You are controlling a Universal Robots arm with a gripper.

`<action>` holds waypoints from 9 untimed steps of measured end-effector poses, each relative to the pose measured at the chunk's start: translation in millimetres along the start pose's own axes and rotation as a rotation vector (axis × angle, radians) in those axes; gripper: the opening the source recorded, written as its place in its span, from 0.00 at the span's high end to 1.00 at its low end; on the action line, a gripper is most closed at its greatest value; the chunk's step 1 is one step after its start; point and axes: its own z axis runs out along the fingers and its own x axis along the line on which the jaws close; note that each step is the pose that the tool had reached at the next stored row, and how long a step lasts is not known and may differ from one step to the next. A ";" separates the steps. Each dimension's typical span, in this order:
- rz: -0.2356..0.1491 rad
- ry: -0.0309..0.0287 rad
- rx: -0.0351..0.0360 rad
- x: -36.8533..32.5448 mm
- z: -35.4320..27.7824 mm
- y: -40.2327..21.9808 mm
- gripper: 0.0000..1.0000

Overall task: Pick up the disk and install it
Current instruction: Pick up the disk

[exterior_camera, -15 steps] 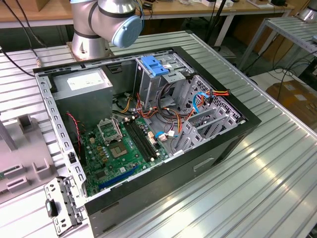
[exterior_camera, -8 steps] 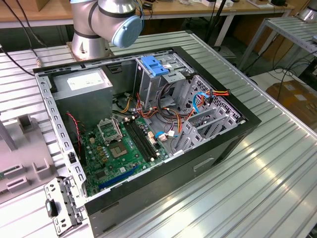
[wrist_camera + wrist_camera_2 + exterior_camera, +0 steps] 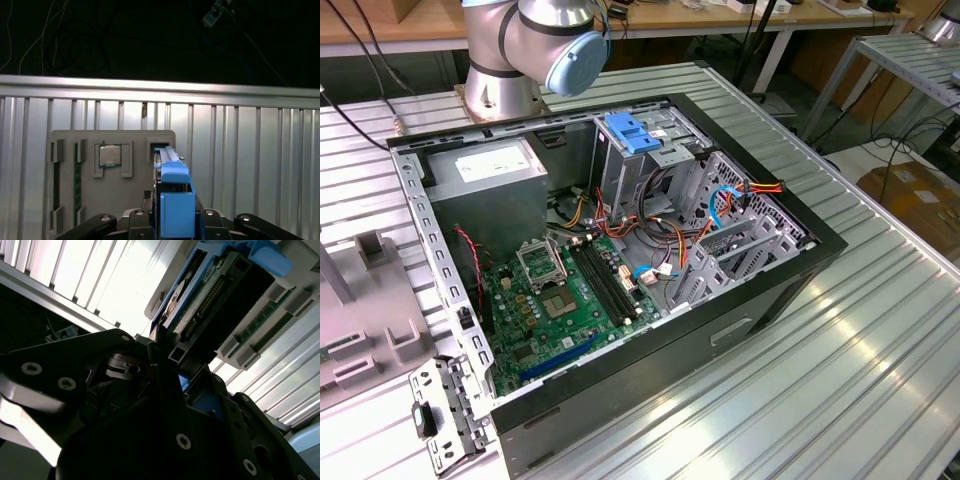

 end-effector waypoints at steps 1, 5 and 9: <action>0.000 -0.0006 -0.0001 0.0 -1.5 0.1 0.63; 0.000 -0.0022 0.0001 -0.1 -5.4 0.2 0.63; 0.000 -0.0034 0.0000 -0.2 -8.3 0.4 0.63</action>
